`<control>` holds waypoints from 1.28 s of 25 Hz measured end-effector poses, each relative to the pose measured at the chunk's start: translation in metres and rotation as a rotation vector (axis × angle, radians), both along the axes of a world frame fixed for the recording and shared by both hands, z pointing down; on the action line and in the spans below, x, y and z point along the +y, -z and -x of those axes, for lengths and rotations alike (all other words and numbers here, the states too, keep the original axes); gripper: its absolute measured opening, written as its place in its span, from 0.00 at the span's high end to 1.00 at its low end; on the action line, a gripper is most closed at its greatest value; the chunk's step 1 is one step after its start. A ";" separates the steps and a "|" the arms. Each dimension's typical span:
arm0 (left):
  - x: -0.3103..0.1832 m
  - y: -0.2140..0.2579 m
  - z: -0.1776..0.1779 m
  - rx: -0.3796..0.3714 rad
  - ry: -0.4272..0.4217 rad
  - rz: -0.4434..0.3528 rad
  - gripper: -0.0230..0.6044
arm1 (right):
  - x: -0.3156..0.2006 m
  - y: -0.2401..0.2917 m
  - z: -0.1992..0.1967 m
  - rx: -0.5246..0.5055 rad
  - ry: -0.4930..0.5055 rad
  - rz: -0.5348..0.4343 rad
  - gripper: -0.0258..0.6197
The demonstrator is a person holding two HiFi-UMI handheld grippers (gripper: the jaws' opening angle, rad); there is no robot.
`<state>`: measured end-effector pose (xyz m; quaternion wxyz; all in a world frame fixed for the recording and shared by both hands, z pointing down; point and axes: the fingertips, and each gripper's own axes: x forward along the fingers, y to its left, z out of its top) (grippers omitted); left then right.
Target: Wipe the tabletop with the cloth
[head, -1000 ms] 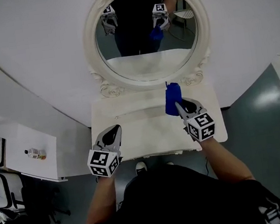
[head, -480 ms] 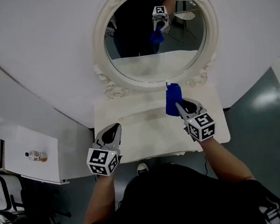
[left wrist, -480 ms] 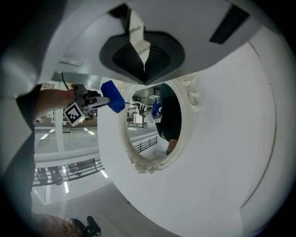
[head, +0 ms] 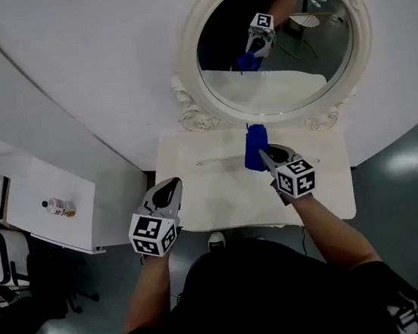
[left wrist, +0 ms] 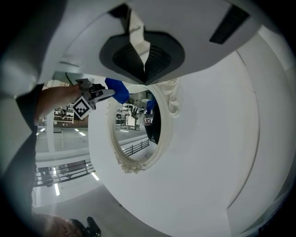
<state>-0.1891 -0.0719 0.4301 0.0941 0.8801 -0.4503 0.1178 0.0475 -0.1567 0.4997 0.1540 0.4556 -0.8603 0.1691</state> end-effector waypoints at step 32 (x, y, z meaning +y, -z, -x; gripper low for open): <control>-0.003 -0.064 0.171 -0.002 0.135 0.131 0.95 | -0.019 -0.239 0.339 0.095 0.350 0.433 0.88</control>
